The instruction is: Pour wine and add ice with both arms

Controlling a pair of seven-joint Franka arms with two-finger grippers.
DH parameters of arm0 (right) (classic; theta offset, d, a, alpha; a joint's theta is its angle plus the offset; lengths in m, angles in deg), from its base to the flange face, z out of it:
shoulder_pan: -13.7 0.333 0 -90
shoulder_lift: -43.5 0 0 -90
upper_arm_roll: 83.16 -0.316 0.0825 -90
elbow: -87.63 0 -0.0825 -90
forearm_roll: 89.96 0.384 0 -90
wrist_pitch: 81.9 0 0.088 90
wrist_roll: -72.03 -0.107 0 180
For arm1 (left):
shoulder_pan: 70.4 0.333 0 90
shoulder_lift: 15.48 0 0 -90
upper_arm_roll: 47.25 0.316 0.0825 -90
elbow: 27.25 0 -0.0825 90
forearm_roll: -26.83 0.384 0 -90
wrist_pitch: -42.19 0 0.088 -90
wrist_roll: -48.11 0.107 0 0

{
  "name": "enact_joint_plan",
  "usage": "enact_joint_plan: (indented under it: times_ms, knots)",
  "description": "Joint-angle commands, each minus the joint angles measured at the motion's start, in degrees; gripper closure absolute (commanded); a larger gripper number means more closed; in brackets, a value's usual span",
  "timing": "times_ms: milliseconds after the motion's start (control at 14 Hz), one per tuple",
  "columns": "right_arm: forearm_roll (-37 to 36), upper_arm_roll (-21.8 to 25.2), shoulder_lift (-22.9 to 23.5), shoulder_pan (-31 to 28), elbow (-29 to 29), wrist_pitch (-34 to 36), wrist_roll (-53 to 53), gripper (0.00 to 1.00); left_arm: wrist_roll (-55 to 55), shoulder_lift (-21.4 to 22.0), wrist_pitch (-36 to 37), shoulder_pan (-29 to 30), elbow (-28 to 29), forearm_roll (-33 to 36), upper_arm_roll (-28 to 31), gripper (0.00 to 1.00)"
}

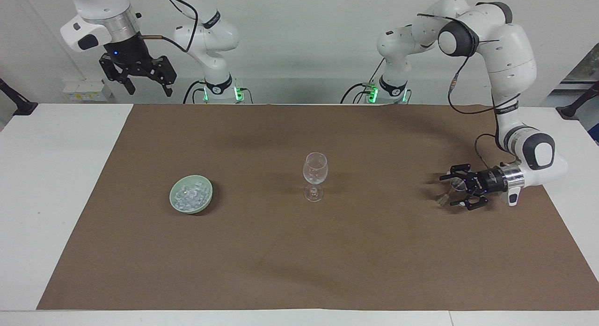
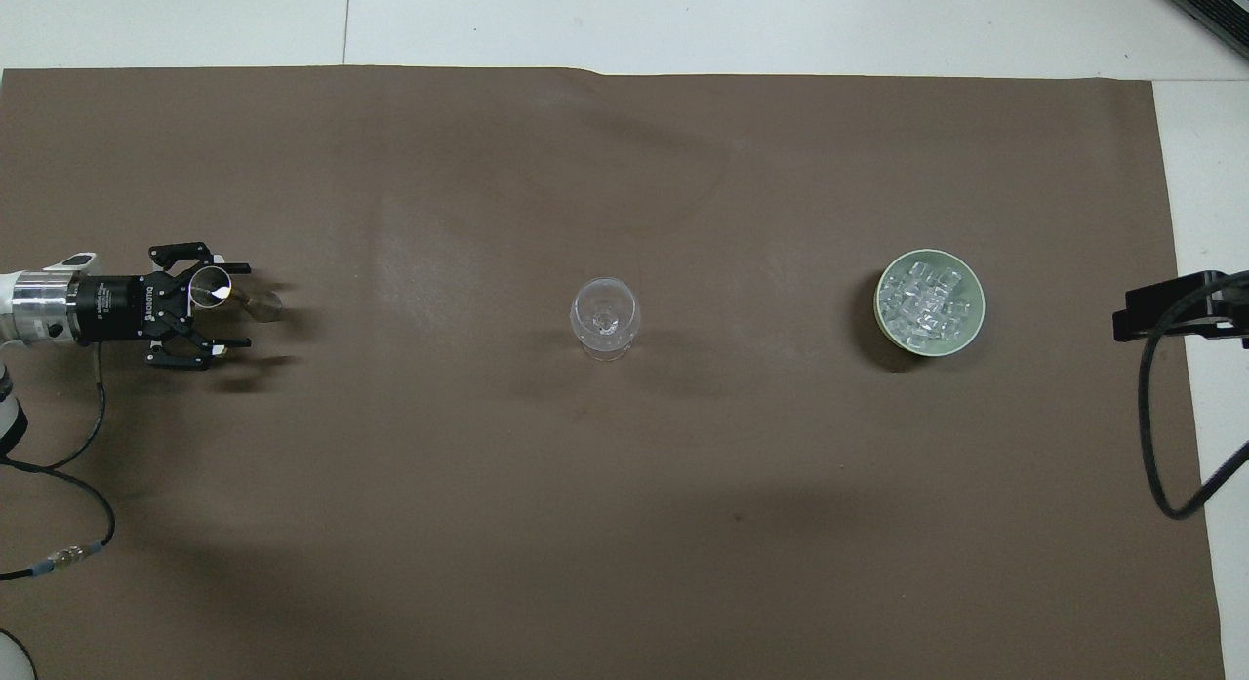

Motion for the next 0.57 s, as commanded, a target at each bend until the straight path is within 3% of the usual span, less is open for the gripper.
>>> enact_joint_plan:
  times_ms: [0, 501]
  knots:
    - [0.09, -0.02, 0.09, -0.17, 0.58, 0.78, -0.91, 0.00, 0.89, -0.12, 0.88, -0.49, 0.31, -0.97, 0.79, 0.00]
    - [0.09, -0.02, 0.09, -0.17, 0.58, 0.78, -0.91, 0.00, 0.98, -0.12, 0.70, -0.57, 0.14, -1.23, 0.70, 0.00]
